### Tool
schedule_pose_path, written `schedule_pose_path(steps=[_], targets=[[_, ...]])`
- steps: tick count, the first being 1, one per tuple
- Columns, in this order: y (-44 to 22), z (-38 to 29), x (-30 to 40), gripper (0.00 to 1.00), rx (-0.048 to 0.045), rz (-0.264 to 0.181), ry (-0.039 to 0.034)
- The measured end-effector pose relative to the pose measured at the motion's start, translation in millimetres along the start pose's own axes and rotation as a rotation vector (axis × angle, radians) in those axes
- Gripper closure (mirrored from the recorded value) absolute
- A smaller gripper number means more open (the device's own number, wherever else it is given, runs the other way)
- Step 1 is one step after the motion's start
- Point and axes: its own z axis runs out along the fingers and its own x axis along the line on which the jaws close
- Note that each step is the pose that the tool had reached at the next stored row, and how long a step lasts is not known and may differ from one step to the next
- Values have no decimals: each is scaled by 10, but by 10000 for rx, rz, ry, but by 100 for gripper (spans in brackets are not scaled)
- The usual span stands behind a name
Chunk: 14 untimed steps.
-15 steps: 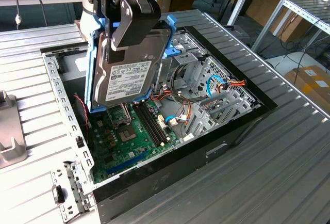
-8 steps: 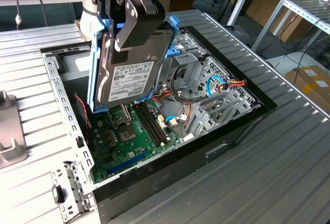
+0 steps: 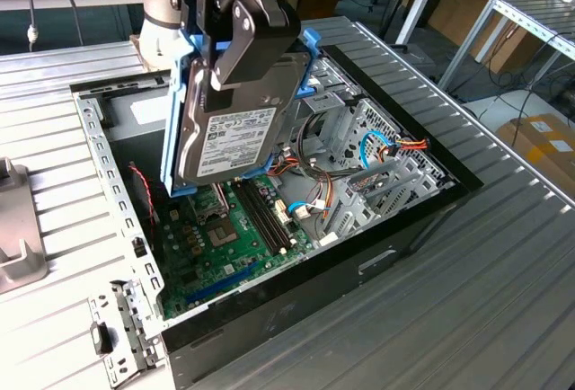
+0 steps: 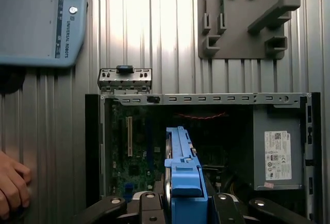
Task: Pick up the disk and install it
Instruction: 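Pick up the disk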
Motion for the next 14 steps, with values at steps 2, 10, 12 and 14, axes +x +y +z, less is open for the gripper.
schedule_pose_path(steps=[2, 10, 12, 14], targets=[[-11, 1, 0, 63, 0, 0, 8], [-55, 7, 3, 63, 1, -2, 34], [-65, 8, 4, 63, 1, -2, 40], [-76, 9, 4, 63, 1, -3, 47]])
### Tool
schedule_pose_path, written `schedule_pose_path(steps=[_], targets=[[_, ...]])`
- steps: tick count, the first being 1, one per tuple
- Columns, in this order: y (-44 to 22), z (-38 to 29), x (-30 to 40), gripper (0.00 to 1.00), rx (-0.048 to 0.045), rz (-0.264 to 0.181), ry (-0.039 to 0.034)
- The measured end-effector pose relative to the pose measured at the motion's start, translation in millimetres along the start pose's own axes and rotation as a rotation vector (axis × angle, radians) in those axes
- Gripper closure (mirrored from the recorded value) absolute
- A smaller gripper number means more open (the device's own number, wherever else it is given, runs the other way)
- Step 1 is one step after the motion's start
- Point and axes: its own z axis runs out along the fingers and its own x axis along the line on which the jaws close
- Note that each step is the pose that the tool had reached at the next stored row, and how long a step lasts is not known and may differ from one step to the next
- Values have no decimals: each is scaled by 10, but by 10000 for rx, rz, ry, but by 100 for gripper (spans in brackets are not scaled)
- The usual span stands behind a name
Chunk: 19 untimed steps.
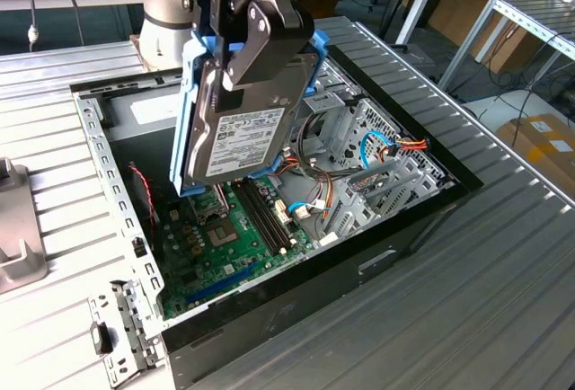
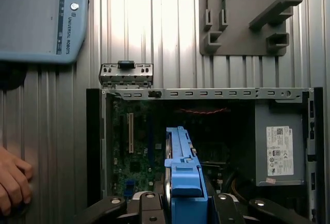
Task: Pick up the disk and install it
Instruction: 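Pick up the disk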
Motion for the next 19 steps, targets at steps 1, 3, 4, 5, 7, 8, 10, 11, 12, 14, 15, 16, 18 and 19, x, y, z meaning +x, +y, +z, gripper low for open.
schedule_pose_path(steps=[1, 3, 4, 5, 7, 8, 10, 11, 12, 14, 15, 16, 18, 19], targets=[[-7, 1, 0, 63, 0, 0, 5], [-18, 2, 0, 63, 1, 0, 11], [-23, 4, 1, 63, 1, 0, 14], [-32, 4, 1, 63, 0, 0, 21], [-51, 7, 2, 63, 1, -1, 33], [-58, 8, 2, 63, 1, -2, 37], [-69, 10, 2, 63, 1, -2, 44], [-83, 11, 3, 63, 1, -3, 54], [-104, 14, 4, 63, 1, -4, 67], [-192, 28, 14, 63, 1, -17, 138], [-196, 30, 18, 63, 2, -25, 142], [-198, 33, 23, 63, 2, -39, 146], [-203, 34, 33, 63, 1, -65, 154], [-206, 35, 41, 63, 1, -70, 154]])
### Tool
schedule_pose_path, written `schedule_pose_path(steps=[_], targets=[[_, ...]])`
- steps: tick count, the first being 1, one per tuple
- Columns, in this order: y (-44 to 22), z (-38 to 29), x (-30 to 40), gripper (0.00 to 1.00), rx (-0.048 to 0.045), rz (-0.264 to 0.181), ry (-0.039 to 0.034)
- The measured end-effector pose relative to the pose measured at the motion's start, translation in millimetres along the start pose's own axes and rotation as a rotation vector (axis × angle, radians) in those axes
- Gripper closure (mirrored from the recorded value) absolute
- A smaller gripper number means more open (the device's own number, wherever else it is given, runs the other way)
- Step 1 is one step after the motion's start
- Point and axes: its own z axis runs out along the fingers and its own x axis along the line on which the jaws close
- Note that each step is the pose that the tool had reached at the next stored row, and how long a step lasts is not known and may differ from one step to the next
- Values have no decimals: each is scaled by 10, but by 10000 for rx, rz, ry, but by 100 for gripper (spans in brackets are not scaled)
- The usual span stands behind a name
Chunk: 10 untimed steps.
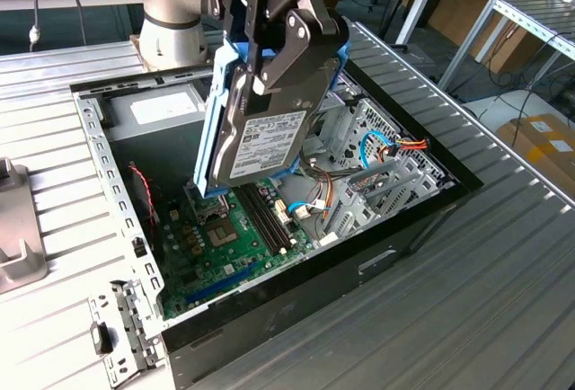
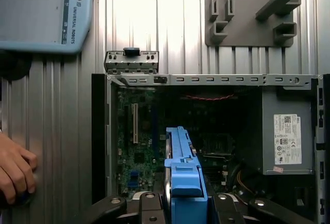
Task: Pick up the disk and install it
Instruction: 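Pick up the disk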
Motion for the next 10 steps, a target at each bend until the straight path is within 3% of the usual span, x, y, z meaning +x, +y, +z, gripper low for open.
schedule_pose_path(steps=[10], targets=[[-42, -2, 155, 63, 0, -4, -1]])
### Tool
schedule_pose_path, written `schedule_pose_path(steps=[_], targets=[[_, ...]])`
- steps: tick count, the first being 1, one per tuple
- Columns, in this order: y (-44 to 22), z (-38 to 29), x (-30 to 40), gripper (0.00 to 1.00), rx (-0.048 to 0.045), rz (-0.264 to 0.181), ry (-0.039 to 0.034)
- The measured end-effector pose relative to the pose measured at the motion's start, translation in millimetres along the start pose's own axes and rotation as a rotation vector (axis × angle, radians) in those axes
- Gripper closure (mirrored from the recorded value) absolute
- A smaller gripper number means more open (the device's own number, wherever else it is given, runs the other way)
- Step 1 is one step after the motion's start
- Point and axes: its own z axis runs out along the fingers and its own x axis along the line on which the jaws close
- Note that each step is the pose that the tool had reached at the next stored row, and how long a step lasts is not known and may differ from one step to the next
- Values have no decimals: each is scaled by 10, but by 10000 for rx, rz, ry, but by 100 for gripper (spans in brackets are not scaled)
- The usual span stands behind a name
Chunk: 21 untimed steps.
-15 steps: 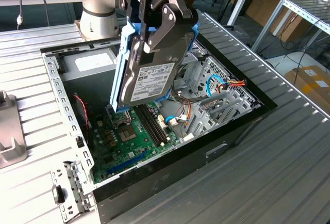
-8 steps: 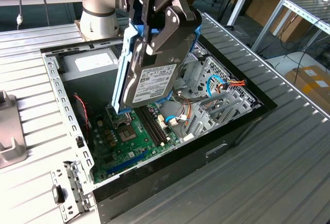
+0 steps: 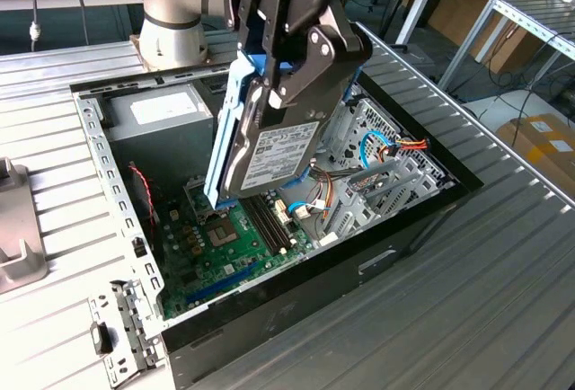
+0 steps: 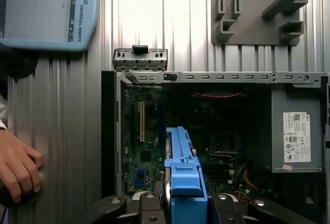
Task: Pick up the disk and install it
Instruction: 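Pick up the disk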
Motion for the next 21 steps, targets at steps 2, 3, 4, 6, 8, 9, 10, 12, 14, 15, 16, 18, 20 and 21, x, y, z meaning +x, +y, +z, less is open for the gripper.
schedule_pose_path(steps=[2, 3, 4, 6, 8, 9, 10, 12, 14, 15, 16, 18, 20, 21], targets=[[-10, -2, 46, 63, 0, -1, -17], [-19, -4, 72, 63, -1, -3, -61], [-25, -4, 91, 63, -2, -5, -119], [-37, -5, 124, 63, -6, -11, -339], [-45, -6, 151, 63, -9, -17, -509], [-45, -7, 157, 63, -8, -17, -511], [-44, -7, 158, 63, -9, -16, -512], [-45, -7, 160, 63, -9, -17, -513], [-45, -7, 161, 63, 52, -20, -511], [-45, -4, 161, 63, 156, -27, -516], [-44, -3, 161, 63, 259, -32, -518], [-44, -2, 160, 63, 502, -45, -520], [-41, -1, 160, 63, 887, -66, -526], [-40, 1, 160, 63, 1049, -75, -529]])
